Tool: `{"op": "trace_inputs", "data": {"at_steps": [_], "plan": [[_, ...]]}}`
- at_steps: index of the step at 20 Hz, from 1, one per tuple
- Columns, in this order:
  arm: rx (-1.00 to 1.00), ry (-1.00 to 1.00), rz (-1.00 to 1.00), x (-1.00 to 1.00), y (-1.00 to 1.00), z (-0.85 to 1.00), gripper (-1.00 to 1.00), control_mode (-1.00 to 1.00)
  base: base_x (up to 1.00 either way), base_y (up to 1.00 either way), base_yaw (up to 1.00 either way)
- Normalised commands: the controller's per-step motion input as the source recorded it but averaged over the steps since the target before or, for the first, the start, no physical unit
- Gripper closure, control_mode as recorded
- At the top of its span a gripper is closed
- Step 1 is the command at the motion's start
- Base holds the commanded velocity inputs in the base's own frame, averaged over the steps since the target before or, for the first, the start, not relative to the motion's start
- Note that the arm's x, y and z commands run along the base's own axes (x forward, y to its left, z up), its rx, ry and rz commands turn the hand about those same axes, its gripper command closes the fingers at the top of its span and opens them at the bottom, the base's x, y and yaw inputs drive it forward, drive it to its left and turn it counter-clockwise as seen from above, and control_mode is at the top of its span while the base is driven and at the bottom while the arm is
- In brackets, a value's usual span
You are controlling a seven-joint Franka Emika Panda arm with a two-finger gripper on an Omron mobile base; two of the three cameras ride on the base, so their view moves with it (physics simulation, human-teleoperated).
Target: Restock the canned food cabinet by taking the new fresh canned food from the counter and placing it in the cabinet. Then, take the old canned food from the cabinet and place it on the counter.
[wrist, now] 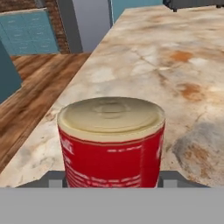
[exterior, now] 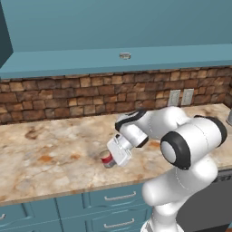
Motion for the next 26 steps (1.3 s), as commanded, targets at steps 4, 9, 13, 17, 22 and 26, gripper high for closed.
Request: {"op": "trace_inputs", "data": {"at_steps": [4, 9, 13, 17, 22, 26], "plan": [[0.02, -0.13, 0.0, -0.03, 0.0, 0.35, -1.0, -1.0, 0.0, 0.0, 0.0], [0.04, -0.24, 0.0, -0.17, 0.0, 0.85, -1.0, -1.0, 0.0, 0.0, 0.0], [0.03, -0.32, 0.0, -0.77, 0.0, 1.0, -1.0, -1.0, 0.0, 0.0, 0.0], [0.0, -0.38, 0.0, -1.0, -0.3, 1.0, -1.0, -1.0, 0.0, 0.0, 0.0], [0.0, -0.33, 0.0, -1.0, -0.7, 0.98, -1.0, -1.0, 0.0, 0.0, 0.0], [0.03, -0.3, 0.0, -1.0, -0.97, 0.87, -1.0, -1.0, 0.0, 0.0, 0.0]]}}
